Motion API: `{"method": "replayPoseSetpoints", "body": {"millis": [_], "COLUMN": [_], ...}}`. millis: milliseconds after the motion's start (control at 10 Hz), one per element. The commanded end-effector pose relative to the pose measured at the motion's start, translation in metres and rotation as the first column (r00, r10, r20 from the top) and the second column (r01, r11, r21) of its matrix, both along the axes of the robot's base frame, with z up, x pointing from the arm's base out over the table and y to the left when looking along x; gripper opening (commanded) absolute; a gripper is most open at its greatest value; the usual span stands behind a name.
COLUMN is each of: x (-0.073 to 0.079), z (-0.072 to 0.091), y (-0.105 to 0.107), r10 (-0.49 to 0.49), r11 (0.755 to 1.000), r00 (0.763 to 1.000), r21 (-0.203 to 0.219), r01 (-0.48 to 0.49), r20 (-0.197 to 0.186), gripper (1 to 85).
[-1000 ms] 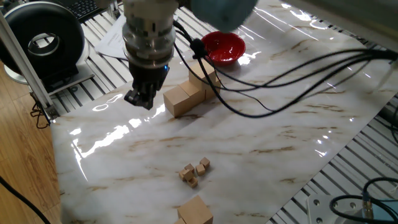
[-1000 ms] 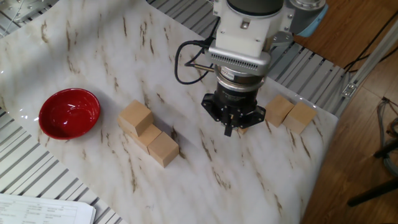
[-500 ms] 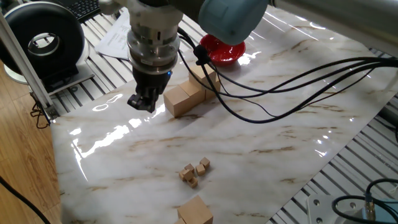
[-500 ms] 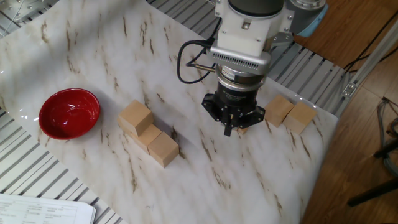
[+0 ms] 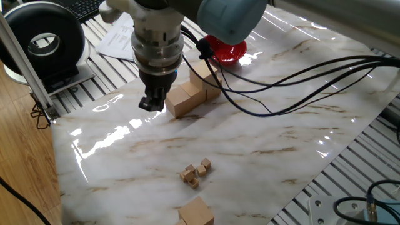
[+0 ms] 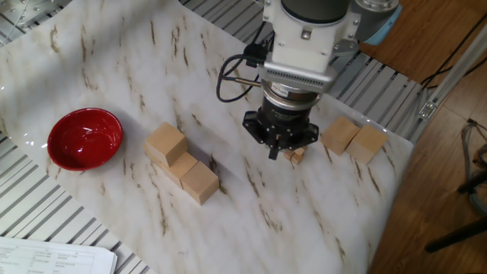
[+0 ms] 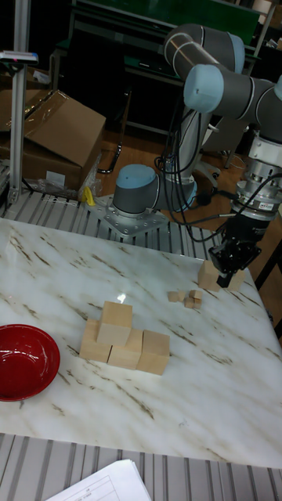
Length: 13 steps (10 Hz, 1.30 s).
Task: Stack the blocks into a pyramid shape
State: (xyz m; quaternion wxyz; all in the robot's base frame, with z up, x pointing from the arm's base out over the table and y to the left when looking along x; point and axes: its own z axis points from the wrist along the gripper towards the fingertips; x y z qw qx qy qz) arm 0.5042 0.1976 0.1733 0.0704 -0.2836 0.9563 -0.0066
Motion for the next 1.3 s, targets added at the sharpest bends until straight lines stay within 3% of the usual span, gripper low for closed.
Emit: {"method": "replayPoseSetpoints", "body": {"millis": [0,100,200,400,600,1200], "x": [0.009,0.022,0.024,0.008,0.000,-0.008], "z": [0.003,0.005,0.006,0.005,0.004,0.004], "y": [0.002,0.002,0.004,0.032,0.032,0.033], "r10": [0.146,0.134,0.074,-0.051,-0.037,-0.039], "r11": [0.989,0.991,0.997,0.989,0.991,0.990], "r00": [0.989,0.987,0.993,0.998,0.999,0.999], "r21": [-0.014,-0.022,0.001,0.137,0.132,0.133], "r01": [-0.145,-0.132,-0.074,0.047,0.038,0.043], "r20": [0.039,0.088,0.098,0.022,-0.007,-0.038], "gripper": [1.3,1.3,1.3,1.3,1.3,1.3]}}
